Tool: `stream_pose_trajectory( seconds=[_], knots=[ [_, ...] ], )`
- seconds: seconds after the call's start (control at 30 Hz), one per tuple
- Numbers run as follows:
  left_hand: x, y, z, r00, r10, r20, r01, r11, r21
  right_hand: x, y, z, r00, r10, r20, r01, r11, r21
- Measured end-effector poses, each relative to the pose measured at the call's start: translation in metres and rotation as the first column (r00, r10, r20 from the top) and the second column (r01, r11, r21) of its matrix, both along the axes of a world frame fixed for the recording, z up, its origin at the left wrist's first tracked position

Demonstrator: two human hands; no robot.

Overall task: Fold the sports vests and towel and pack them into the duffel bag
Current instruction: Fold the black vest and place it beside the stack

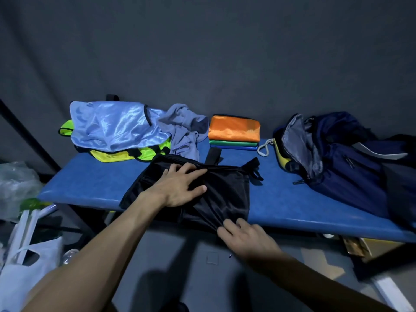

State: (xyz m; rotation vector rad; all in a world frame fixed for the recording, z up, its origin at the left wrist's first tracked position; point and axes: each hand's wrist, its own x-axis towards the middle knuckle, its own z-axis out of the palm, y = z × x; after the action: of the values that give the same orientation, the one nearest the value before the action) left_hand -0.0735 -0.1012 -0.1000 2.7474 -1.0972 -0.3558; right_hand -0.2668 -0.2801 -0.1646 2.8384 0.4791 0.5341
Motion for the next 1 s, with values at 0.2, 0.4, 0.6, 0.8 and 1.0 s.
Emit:
stream_pose_trajectory(
  seconds=[0.2, 0.4, 0.6, 0.8, 1.0],
  knots=[
    [0.0, -0.006, -0.004, 0.999, 0.016, 0.037, -0.017, 0.999, 0.041, -0.001, -0.007, 0.003, 0.994, -0.091, -0.067, 0.096, 0.993, 0.071],
    [-0.001, -0.006, -0.005, 0.999, 0.029, 0.021, -0.03, 0.999, 0.033, -0.005, -0.015, 0.003, 0.968, -0.203, -0.149, 0.222, 0.967, 0.123],
    [-0.004, -0.007, -0.004, 0.999, 0.034, 0.026, -0.035, 0.999, 0.035, -0.009, -0.015, 0.018, 0.977, -0.214, 0.015, 0.203, 0.948, 0.247],
    [-0.004, -0.008, -0.005, 0.999, 0.039, 0.031, -0.04, 0.998, 0.04, -0.007, -0.013, 0.019, 0.973, -0.227, 0.032, 0.218, 0.96, 0.174],
    [-0.005, -0.009, -0.004, 0.999, 0.04, 0.029, -0.041, 0.998, 0.051, -0.009, -0.018, 0.016, 0.982, -0.188, 0.032, 0.18, 0.969, 0.172]
  ],
)
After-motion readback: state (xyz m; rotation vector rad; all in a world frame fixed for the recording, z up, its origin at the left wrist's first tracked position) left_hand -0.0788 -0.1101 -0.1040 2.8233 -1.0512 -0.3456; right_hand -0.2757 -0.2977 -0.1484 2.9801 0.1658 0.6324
